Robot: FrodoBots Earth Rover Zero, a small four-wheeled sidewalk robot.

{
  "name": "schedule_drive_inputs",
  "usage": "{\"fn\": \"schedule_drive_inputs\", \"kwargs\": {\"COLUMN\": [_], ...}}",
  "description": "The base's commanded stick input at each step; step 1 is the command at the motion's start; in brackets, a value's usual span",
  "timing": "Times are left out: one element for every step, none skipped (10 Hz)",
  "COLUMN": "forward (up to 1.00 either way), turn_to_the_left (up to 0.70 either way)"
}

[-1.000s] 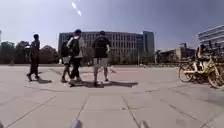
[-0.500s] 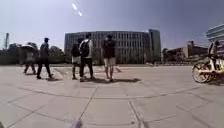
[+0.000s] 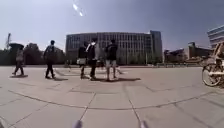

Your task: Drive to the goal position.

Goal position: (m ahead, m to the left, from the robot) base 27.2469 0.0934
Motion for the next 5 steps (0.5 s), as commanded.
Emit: {"fn": "schedule_drive_inputs", "kwargs": {"forward": [0.7,0.7,0.7,0.7,0.7], "turn_to_the_left": [0.06,0.05,0.03,0.02,0.0]}}
